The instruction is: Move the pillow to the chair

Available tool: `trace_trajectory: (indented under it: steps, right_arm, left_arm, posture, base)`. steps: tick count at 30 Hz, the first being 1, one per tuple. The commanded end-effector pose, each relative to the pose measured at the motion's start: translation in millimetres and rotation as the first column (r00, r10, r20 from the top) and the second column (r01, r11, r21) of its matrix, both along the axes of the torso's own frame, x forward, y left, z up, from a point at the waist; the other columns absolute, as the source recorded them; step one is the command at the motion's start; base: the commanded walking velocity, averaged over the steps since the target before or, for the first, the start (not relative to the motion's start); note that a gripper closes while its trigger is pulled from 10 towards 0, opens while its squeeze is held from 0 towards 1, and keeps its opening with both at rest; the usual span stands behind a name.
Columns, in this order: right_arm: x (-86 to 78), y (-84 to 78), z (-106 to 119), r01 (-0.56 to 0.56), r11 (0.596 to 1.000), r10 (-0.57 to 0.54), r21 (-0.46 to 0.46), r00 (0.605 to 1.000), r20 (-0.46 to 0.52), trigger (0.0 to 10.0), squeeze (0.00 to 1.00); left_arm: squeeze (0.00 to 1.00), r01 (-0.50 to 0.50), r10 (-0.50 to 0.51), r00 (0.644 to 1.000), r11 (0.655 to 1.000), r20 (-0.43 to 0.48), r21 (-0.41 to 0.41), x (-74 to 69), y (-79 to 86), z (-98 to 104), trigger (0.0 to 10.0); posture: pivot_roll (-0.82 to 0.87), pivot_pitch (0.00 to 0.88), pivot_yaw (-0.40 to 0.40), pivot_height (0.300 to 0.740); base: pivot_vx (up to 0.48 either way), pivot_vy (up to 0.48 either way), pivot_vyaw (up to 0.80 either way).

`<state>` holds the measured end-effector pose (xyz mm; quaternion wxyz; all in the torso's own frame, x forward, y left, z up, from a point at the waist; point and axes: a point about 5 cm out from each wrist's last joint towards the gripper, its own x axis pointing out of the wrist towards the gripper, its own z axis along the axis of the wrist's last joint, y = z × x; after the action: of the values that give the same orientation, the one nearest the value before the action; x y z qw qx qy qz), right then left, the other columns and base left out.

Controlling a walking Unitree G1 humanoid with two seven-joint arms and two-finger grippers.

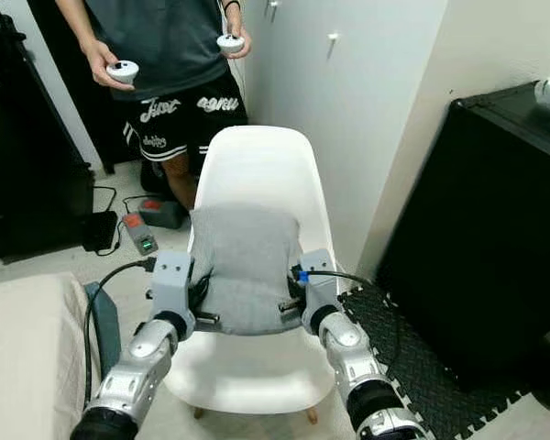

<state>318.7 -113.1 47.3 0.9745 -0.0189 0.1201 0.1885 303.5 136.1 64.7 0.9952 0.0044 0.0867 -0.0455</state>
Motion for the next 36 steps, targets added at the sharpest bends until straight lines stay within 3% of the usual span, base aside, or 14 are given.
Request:
trace_trajectory:
  steps: [1, 25, 36]
  right_arm:
    - [-0.8, -11.7, -2, 0.051, 0.999, -0.051, 0.001, 0.999, 0.006, 10.0, 0.0]
    - [2.0, -26.2, 4, 0.006, 0.998, -0.005, -0.067, 1.0, 0.015, 10.0, 0.0]
    - [0.7, -22.5, 3, 0.002, 0.998, -0.001, -0.058, 1.0, 0.015, 10.0, 0.0]
  left_arm:
    - [0.0, -0.076, 0.075, 0.997, 0.997, 0.03, 0.027, 5.7, 21.0, 8, 10.0]
    - [0.0, -0.089, 0.089, 0.996, 0.996, 0.011, -0.007, -0.8, 1.9, -3, 10.0]
    - [0.0, -0.087, 0.087, 0.996, 0.996, 0.003, -0.018, 0.5, 3.4, -3, 10.0]
  posture:
    - [0.03, 0.079, 0.028, 0.74]
    - [-0.03, 0.089, -0.054, 0.74]
    - [-0.02, 0.092, -0.04, 0.74]
  base:
    - [0.0, 0.0, 0.0]
    - [0.0, 0.0, 0.0]
    - [0.0, -0.311, 0.0]
